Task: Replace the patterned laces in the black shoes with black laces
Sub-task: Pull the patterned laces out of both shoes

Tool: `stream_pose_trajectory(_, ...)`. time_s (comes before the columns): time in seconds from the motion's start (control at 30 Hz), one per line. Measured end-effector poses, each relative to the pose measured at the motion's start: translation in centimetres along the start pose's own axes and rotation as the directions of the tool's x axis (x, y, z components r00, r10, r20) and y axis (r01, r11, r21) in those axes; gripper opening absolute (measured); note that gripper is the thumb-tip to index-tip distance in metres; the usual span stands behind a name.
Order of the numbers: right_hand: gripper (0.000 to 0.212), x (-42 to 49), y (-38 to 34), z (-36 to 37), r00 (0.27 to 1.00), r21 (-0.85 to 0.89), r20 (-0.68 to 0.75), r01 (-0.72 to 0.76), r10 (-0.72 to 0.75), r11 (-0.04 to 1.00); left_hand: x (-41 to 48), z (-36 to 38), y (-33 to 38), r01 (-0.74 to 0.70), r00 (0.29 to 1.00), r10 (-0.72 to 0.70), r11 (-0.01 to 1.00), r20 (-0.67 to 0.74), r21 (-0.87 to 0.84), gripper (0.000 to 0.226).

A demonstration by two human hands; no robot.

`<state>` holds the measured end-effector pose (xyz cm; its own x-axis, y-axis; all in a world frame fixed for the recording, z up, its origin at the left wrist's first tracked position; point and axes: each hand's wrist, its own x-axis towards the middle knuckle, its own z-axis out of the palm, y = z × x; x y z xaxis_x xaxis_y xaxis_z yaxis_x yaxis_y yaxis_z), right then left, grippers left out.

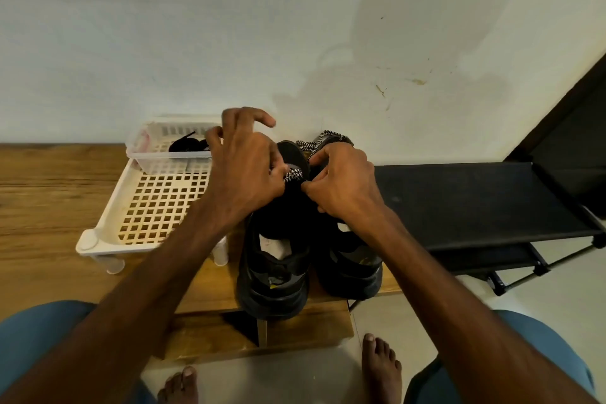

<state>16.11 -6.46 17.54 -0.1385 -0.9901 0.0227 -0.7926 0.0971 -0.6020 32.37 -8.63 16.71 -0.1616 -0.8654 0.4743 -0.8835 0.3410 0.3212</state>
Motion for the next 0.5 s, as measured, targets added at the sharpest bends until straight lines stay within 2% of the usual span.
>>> stream_pose_trajectory(0.07,0.040,0.1,0.1,-0.1,1.000,0.001,0.002,-0.004,0.004,1.000,0.4,-1.2,-0.9,0.084,0.986,-0.088,0.996,-0.141,-0.032,0.007)
stream_pose_trajectory(0.13,0.041,0.1,0.1,-0.1,1.000,-0.004,0.005,-0.007,0.007,1.000,0.7,-2.4,-1.8,0.199,0.939,-0.218,0.975,-0.267,-0.098,0.007)
stream_pose_trajectory(0.23,0.039,0.1,0.1,-0.1,1.000,-0.025,-0.005,-0.004,0.004,1.000,0.7,-3.1,-3.0,0.353,0.858,-0.382,0.924,-0.344,-0.144,0.012)
stream_pose_trajectory(0.33,0.036,0.1,0.0,0.0,1.000,-0.045,-0.015,-0.004,0.003,0.999,0.6,-2.5,-2.9,0.367,0.884,-0.389,0.921,-0.259,-0.131,0.027)
stream_pose_trajectory(0.43,0.038,0.0,-0.1,0.0,1.000,-0.047,-0.015,-0.008,0.007,0.999,0.1,-1.3,-0.5,0.219,0.969,-0.232,0.967,-0.091,-0.131,0.056)
stream_pose_trajectory(0.5,0.035,-0.1,-0.1,-0.1,1.000,-0.038,-0.010,-0.003,0.002,0.999,-0.5,-0.4,1.3,0.108,0.994,-0.103,0.988,0.045,-0.110,0.051)
